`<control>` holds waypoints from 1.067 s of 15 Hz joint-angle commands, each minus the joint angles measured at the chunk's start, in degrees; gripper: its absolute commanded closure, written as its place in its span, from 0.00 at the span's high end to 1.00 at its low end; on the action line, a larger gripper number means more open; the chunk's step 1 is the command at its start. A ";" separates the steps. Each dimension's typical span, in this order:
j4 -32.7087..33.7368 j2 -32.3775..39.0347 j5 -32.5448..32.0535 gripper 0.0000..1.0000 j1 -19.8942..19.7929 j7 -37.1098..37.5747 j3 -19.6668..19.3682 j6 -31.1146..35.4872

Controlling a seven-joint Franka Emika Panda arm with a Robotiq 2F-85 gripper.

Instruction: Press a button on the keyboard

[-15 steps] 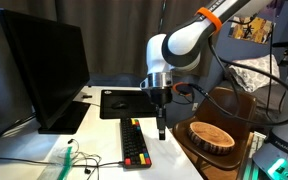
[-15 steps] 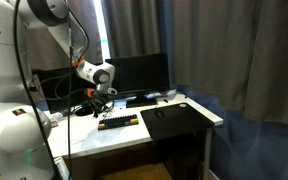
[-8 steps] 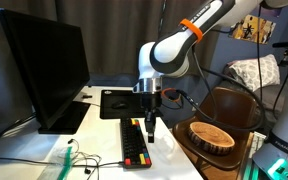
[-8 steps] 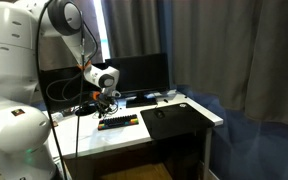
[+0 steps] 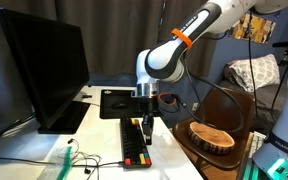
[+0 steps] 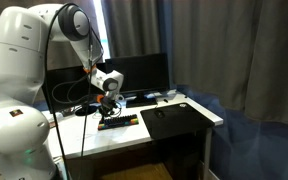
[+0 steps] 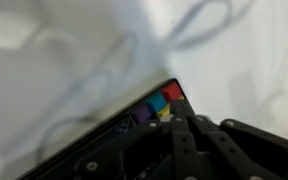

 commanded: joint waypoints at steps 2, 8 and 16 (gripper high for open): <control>0.07 0.10 -0.43 0.01 -0.73 0.31 0.75 0.01; 1.34 2.20 0.11 0.00 -0.91 -0.56 0.99 0.15; 4.13 6.85 0.27 0.00 -1.10 -1.12 1.65 2.30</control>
